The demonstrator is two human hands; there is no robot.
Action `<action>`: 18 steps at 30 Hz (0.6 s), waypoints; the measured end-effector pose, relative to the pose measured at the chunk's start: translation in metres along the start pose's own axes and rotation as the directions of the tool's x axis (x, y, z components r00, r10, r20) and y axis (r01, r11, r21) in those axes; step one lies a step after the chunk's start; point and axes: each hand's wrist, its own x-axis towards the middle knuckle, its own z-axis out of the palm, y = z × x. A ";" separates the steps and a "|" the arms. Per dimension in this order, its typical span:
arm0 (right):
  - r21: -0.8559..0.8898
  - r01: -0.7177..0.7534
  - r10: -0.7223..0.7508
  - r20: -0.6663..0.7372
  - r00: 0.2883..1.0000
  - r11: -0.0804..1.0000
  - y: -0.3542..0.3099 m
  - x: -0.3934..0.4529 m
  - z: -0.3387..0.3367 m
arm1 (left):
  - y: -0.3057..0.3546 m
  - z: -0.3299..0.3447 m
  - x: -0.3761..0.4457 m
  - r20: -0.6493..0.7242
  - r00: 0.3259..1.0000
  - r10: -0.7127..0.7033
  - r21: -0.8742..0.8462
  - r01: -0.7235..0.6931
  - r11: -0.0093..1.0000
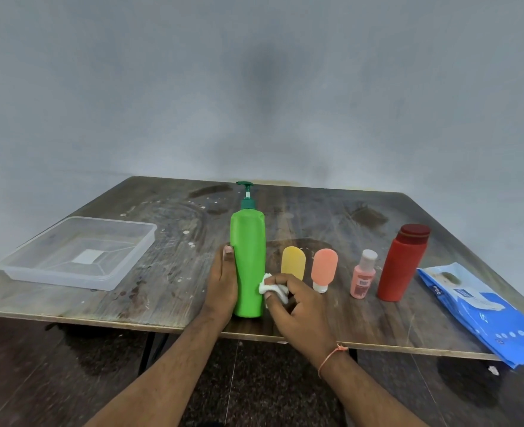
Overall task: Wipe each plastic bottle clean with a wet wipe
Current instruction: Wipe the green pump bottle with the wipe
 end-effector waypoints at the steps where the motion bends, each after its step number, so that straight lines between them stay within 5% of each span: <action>1: 0.012 0.018 -0.018 -0.002 1.000 1.000 -0.002 0.000 0.000 | 0.001 0.000 -0.001 -0.008 0.999 0.043 0.011 -0.043 0.999; 7: -0.042 0.138 -0.138 0.007 0.990 0.990 -0.009 0.002 0.010 | -0.005 -0.004 0.000 0.154 0.983 0.096 -0.112 -0.079 0.991; 12: -0.125 0.234 -0.228 0.062 0.972 0.964 -0.007 -0.002 0.013 | -0.003 -0.004 0.003 0.132 0.990 0.042 -0.201 -0.015 0.979; 18: -0.192 0.346 -0.337 0.078 0.938 0.918 -0.011 0.010 0.016 | -0.007 -0.006 0.008 0.204 0.968 -0.147 -0.270 0.200 0.942</action>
